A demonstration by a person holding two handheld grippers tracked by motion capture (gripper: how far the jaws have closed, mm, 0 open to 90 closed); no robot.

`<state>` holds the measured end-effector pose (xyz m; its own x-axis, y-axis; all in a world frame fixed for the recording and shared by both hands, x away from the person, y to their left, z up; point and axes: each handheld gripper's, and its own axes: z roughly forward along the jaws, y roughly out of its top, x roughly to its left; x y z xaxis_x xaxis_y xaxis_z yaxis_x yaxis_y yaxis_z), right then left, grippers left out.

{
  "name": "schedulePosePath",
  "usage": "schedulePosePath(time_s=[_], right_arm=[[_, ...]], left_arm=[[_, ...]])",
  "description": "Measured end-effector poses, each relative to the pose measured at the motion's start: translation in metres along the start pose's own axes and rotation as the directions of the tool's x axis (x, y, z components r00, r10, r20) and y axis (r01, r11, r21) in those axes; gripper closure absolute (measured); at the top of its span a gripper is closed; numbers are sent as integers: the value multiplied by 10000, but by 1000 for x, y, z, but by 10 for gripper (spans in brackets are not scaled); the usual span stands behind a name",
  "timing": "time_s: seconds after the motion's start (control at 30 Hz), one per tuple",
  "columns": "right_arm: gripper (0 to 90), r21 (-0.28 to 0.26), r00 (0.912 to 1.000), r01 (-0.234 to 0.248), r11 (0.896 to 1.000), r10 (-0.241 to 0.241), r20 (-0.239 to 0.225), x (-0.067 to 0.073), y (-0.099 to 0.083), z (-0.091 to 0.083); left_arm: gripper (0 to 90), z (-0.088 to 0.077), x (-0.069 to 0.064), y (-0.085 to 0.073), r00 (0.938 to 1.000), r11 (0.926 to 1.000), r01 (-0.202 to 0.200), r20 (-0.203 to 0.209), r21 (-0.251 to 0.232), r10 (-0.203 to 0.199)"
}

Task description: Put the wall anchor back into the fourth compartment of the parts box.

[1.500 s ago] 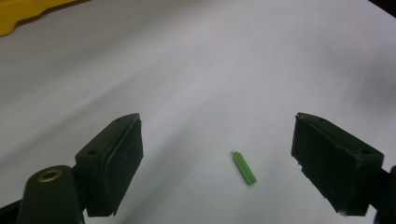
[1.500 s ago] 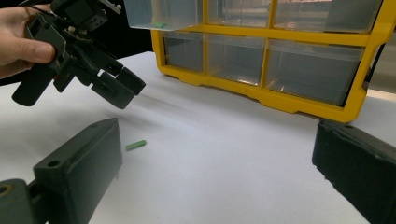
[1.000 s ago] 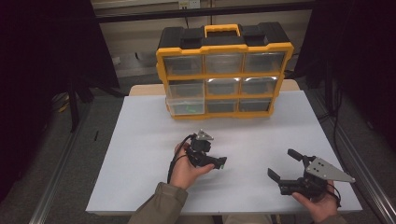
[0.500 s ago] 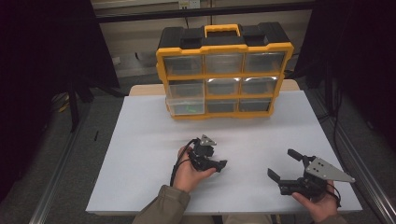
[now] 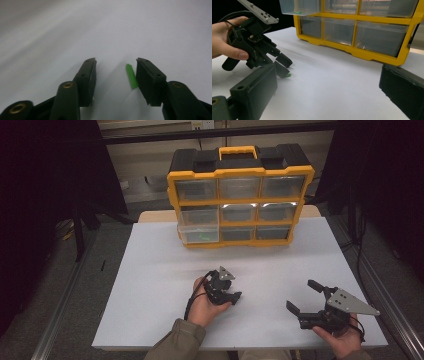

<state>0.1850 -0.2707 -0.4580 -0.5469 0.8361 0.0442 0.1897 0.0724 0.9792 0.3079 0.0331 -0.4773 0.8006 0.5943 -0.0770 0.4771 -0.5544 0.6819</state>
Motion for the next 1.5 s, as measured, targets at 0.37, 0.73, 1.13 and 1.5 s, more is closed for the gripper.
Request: schedulePosePath(time_s=[0.37, 0.73, 1.13, 1.5], right_arm=[[15, 47, 10000, 83, 10000, -83, -19, -1, 0, 0], [15, 16, 10000, 22, 10000, -22, 28, -1, 0, 0], [15, 13, 10000, 8, 10000, -8, 9, -1, 0, -1], [15, -15, 10000, -45, 10000, 45, 52, -1, 0, -1]], left_arm=[[779, -4, 8, 1, 9999, 9994, 104, -1, 344, -104], [849, -5, 14, 6, 9956, 9936, 806, 412, 791, -841], [850, -18, 23, 19, 9841, 9835, 1417, 915, 1124, -1523], [850, -34, 32, 34, 9759, 9772, 1727, 1131, 1233, -1867]])
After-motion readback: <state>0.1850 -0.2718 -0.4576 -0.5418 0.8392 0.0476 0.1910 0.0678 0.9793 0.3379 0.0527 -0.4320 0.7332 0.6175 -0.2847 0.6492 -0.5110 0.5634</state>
